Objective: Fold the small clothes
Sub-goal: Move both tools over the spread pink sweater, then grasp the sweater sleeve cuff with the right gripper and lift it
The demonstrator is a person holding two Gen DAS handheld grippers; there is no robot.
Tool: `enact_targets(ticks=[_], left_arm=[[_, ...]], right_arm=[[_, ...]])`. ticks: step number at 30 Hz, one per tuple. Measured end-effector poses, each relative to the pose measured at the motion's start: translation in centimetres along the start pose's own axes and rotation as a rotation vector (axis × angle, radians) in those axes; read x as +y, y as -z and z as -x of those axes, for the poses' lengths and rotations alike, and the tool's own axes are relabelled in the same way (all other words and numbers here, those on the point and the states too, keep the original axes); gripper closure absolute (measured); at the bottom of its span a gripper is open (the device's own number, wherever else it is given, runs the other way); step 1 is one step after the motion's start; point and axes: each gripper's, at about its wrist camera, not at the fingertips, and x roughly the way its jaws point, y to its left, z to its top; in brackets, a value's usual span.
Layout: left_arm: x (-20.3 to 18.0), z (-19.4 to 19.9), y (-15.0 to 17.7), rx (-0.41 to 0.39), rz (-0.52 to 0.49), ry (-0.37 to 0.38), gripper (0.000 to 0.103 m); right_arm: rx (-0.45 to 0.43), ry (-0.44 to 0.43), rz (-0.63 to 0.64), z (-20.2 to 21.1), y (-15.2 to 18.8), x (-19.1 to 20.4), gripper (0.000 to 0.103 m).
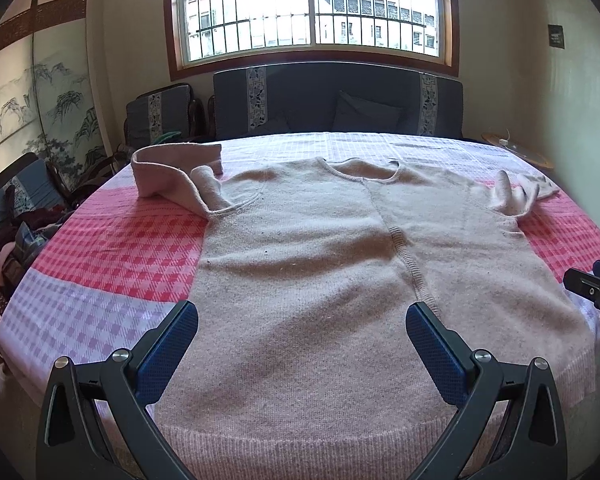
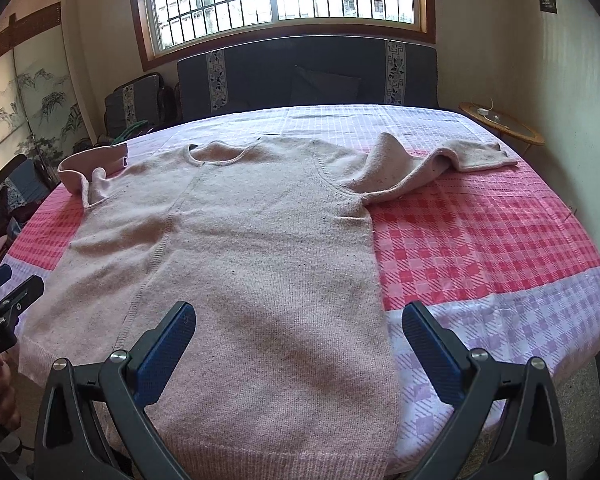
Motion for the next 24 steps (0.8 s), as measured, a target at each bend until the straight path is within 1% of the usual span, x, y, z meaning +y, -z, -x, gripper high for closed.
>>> enact_targets(ticks=[6, 8, 10, 12, 13, 14, 16, 17, 19, 21, 23, 24], left_arm=[[-0.3, -0.9, -0.6, 0.017, 0.0, 0.012, 0.0], [-0.4, -1.4, -0.6, 0.03, -0.006, 0.01, 0.0], [-0.5, -1.9, -0.5, 0.044, -0.013, 0.009, 0.0], [-0.6, -2.4, -0.4, 0.056, -0.018, 0.008, 0.0], [-0.6, -2.6, -0.4, 0.063, -0.018, 0.012, 0.0], [-0.6, -2.9, -0.4, 0.07, -0.018, 0.014, 0.0], [-0.7, -3.4, -0.5, 0.083, -0.019, 0.013, 0.0], [-0.7, -3.6, -0.5, 0.089, -0.018, 0.017, 0.0], [-0.9, -4.0, -0.7, 0.099, -0.021, 0.023, 0.0], [-1.2, -4.5, -0.9, 0.106, -0.029, 0.027, 0.0], [-1.4, -5.1, -1.2, 0.118, -0.037, 0.029, 0.0], [-1.6, -5.5, -1.4, 0.125, -0.038, 0.028, 0.0]], right_arm=[[0.006, -0.019, -0.043, -1.0, -1.4, -2.7, 0.0], [0.0, -0.08, -0.076, -1.5, -2.3, -4.3, 0.001], [-0.002, -0.169, -0.144, -2.3, -3.4, -6.7, 0.004], [-0.003, -0.277, -0.245, -3.4, -4.7, -10.0, 0.014], [-0.007, -0.316, -0.309, -4.1, -5.5, -12.0, 0.017], [-0.011, -0.344, -0.375, -4.9, -6.2, -14.1, 0.022], [-0.029, -0.389, -0.486, -6.4, -7.6, -18.3, 0.024], [-0.034, -0.39, -0.536, -7.1, -8.3, -20.3, 0.025], [-0.027, -0.363, -0.622, -8.7, -9.7, -24.0, 0.025], [-0.035, -0.342, -0.669, -10.1, -11.0, -27.0, 0.031], [-0.018, -0.307, -0.717, -11.9, -12.2, -29.7, 0.034], [-0.017, -0.307, -0.745, -12.7, -12.7, -31.1, 0.035]])
